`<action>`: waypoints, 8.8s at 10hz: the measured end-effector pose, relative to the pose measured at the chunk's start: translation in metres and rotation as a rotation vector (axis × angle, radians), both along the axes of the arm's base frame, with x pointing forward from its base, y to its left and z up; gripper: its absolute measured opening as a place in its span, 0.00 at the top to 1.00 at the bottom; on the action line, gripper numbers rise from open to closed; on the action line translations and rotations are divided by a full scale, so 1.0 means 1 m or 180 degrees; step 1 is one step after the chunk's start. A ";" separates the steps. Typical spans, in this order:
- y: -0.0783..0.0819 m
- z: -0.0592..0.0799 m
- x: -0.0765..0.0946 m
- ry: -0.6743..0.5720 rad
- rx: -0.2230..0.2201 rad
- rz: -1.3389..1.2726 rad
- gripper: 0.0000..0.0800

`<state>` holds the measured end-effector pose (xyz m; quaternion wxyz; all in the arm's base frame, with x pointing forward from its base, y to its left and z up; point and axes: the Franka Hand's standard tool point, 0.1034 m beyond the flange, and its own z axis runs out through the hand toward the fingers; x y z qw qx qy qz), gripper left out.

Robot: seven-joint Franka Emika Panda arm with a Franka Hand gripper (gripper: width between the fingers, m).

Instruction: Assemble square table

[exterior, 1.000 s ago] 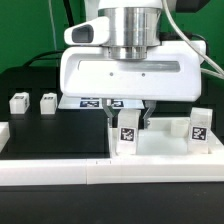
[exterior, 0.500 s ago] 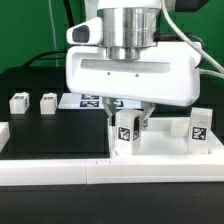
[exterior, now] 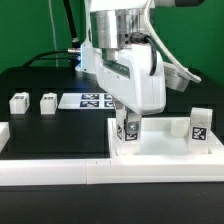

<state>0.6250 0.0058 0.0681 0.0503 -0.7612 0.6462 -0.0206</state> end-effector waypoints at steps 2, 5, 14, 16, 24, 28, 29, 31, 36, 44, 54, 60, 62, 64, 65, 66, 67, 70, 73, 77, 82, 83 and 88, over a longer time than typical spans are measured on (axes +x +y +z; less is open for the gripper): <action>0.000 0.000 0.000 0.0014 0.0038 -0.0311 0.64; -0.005 -0.001 -0.002 0.0095 0.0376 -0.1587 0.64; -0.009 0.000 -0.007 0.0222 0.0394 -0.2179 0.38; 0.007 0.009 -0.010 0.0217 0.0422 -0.2060 0.20; 0.016 0.024 -0.015 0.0199 0.0457 -0.1676 0.19; 0.029 0.039 -0.018 0.0059 0.0228 0.0074 0.19; 0.030 0.036 -0.020 0.0014 0.0155 0.0260 0.19; 0.027 0.036 -0.020 -0.0028 0.0100 0.0826 0.19; -0.014 0.009 -0.047 -0.0287 -0.0503 0.3271 0.19; -0.027 -0.046 -0.068 -0.0043 -0.0363 0.4115 0.19; -0.027 -0.057 -0.070 -0.0020 -0.0428 0.4099 0.92; -0.027 -0.057 -0.070 -0.0008 -0.0439 0.4139 0.92; -0.027 -0.057 -0.070 -0.0008 -0.0441 0.4163 0.92; -0.039 -0.054 -0.070 -0.0038 -0.0472 0.4615 0.92; -0.051 -0.052 -0.069 -0.0039 -0.0508 0.4990 0.92; -0.057 -0.052 -0.069 -0.0002 -0.0564 0.5520 0.92; -0.062 -0.053 -0.070 0.0009 -0.0574 0.5653 0.92; -0.066 -0.053 -0.070 0.0067 -0.0631 0.6263 0.92; -0.058 -0.047 -0.061 0.0143 -0.0863 0.7643 0.92; -0.049 -0.045 -0.054 0.0293 -0.0969 0.8532 0.92; -0.055 -0.044 -0.049 0.0513 -0.1154 0.9737 0.92; -0.041 -0.044 -0.047 0.0557 -0.1201 1.0018 0.92; 0.005 -0.042 -0.041 0.0610 -0.1426 1.1091 0.92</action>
Offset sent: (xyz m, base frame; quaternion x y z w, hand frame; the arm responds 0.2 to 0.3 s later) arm -0.0146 -0.0131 -0.0031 -0.0270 -0.0762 0.4269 0.9007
